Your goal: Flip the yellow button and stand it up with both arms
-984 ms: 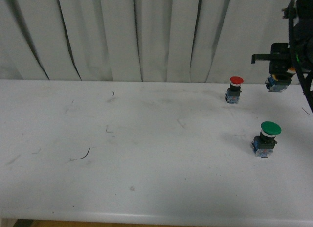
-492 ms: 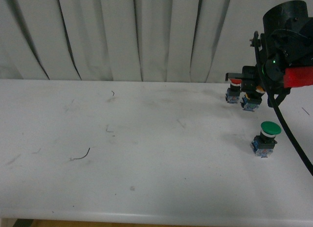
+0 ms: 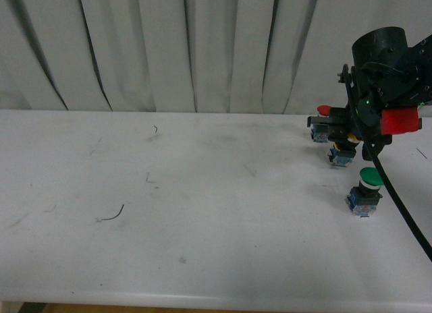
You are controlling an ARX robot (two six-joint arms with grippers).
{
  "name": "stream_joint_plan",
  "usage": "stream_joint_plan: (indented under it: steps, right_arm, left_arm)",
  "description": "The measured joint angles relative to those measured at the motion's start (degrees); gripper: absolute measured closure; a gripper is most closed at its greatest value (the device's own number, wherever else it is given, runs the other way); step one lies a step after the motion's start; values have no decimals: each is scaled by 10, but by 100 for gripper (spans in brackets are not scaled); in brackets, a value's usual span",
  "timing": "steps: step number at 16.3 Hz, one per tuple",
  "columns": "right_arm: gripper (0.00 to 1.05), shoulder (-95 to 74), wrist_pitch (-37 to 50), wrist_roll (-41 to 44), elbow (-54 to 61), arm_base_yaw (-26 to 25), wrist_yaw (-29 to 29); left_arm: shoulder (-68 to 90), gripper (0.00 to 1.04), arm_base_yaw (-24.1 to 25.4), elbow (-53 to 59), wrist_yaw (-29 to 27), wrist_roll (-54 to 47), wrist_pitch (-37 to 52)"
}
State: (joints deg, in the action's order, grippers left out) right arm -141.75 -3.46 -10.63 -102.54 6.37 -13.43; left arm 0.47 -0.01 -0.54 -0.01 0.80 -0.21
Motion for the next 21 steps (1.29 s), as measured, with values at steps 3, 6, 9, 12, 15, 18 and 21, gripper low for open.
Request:
stream_joint_plan:
  steps: [3, 6, 9, 12, 15, 18, 21]
  right_arm:
    - [73, -6, -2, 11, -11, 0, 0]
    - [73, -13, -17, 35, -15, 4, -5]
    - [73, -16, -18, 54, -16, 5, -11]
    - [73, -16, -23, 63, -18, 8, -13]
    - [73, -21, -23, 63, -20, 8, -13]
    - [46, -22, -21, 64, -20, 8, -13]
    - [13, -22, -13, 66, -20, 8, -11]
  left_arm:
    - [0, 7, 0, 0, 0, 0, 0]
    - [0, 7, 0, 0, 0, 0, 0]
    - [0, 7, 0, 0, 0, 0, 0]
    - [0, 7, 0, 0, 0, 0, 0]
    - [0, 7, 0, 0, 0, 0, 0]
    - [0, 7, 0, 0, 0, 0, 0]
    - [0, 7, 0, 0, 0, 0, 0]
